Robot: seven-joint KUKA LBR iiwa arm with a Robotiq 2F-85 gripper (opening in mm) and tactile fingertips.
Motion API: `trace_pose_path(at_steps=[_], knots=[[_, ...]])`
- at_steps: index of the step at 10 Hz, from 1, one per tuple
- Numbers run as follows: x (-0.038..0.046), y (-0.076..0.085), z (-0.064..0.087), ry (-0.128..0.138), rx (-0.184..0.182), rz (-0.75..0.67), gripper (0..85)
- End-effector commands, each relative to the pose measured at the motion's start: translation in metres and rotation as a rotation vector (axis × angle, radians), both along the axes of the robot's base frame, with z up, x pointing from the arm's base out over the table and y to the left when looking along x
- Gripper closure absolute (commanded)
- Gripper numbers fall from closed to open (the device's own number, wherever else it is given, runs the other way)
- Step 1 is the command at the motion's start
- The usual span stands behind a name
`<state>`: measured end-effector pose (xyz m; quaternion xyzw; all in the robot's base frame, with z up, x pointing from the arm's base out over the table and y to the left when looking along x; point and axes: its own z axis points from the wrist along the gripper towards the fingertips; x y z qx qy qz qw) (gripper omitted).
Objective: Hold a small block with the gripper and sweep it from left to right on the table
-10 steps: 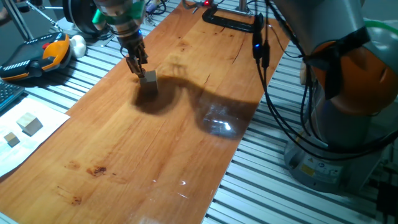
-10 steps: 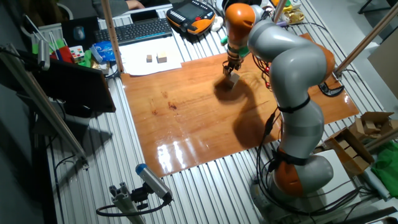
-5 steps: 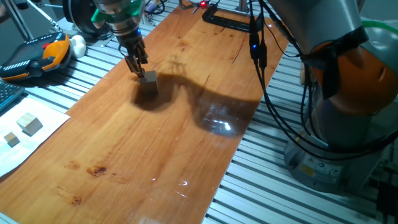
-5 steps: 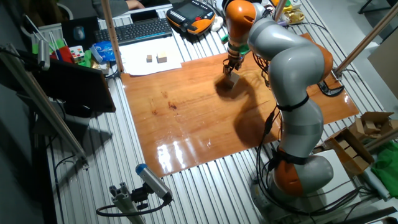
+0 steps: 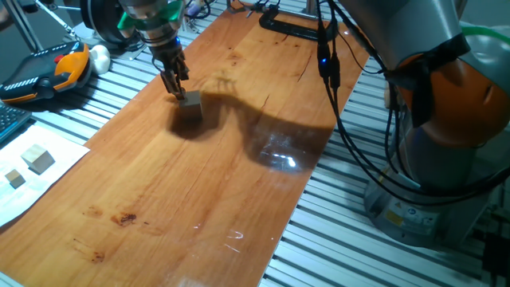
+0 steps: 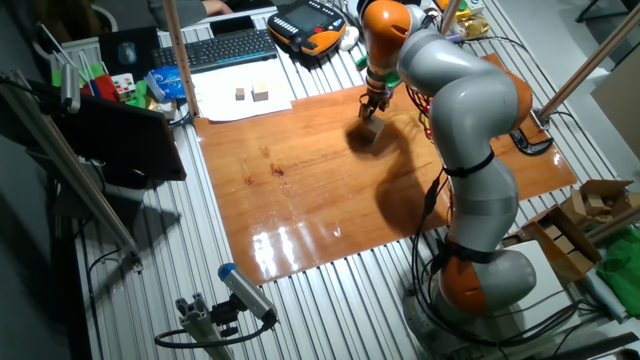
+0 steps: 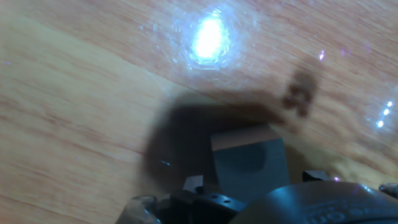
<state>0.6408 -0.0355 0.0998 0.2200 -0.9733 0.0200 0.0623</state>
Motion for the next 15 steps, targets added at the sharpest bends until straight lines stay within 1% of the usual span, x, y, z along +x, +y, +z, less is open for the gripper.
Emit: trace_pose_path(at_steps=[1, 2, 3, 5, 7, 9, 11, 15], knots=[[0.0026, 0.0, -0.007, 0.0, 0.005, 0.0, 6.0], [0.0051, -0.001, -0.014, 0.0, 0.01, 0.0, 5.7], [0.0062, -0.001, -0.017, -0.001, 0.011, 0.0, 5.3], [0.0058, -0.001, -0.019, 0.005, 0.011, -0.005, 5.3], [0.0058, -0.001, -0.024, 0.001, 0.008, -0.006, 5.0], [0.0063, -0.002, -0.026, 0.005, 0.011, -0.003, 5.0], [0.0046, 0.0, -0.028, 0.006, 0.014, -0.005, 5.3], [0.0044, -0.003, -0.03, 0.009, 0.017, -0.002, 5.7]])
